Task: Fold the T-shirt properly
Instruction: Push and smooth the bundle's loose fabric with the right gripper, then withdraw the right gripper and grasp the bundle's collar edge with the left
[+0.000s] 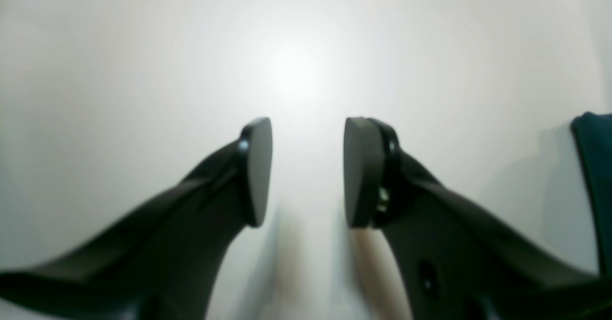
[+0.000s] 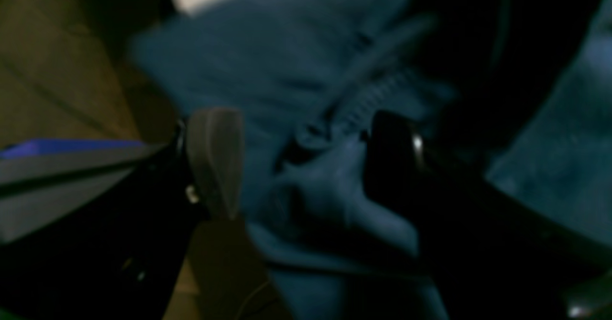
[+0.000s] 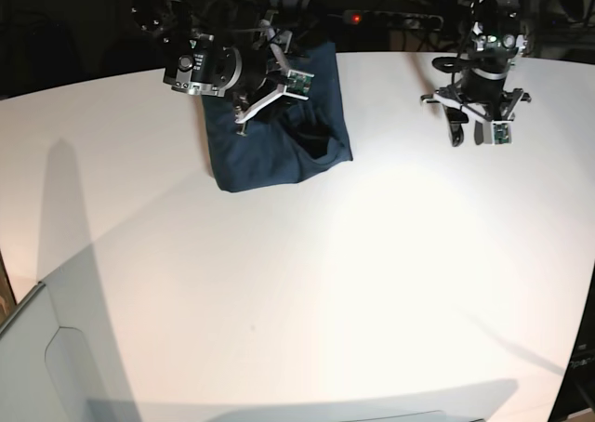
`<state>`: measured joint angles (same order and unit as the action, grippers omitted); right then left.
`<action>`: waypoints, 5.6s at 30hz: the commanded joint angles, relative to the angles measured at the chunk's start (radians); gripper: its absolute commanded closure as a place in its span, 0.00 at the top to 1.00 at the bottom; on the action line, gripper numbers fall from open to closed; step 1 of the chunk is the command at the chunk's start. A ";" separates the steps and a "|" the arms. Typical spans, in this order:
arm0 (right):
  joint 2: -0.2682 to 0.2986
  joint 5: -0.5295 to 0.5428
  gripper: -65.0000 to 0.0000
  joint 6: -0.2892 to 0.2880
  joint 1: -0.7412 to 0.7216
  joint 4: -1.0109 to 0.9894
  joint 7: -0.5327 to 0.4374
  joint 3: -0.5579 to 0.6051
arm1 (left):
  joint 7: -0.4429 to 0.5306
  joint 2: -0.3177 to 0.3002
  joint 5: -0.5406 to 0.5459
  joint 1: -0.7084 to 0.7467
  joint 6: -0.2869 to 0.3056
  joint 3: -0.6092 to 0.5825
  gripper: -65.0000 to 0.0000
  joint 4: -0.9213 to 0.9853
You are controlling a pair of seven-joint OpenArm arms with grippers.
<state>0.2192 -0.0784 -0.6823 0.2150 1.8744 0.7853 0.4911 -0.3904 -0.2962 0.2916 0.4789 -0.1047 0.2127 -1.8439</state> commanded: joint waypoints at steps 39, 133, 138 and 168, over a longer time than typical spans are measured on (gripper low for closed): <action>0.072 0.018 0.60 -0.016 -0.067 -0.020 -0.025 0.126 | 0.024 -0.011 -0.001 -0.012 -0.003 0.003 0.37 -0.018; -0.028 0.018 0.03 -0.016 0.036 0.057 -0.004 -0.724 | 0.032 0.065 0.591 -0.001 -0.005 -0.358 0.54 0.085; -0.028 0.018 0.03 -0.016 0.050 0.055 -0.004 -0.724 | 0.032 0.070 0.591 -0.001 -0.005 -0.370 0.54 0.086; -0.028 0.018 0.03 -0.016 0.094 0.061 -0.004 -0.722 | 0.032 0.036 0.593 -0.001 -0.010 -0.353 0.54 0.092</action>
<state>0.1825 -0.0708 -0.6819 0.3141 1.9171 0.7948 -0.2279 -0.3672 -0.2550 0.8780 0.4740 -0.1196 -0.1432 -1.7397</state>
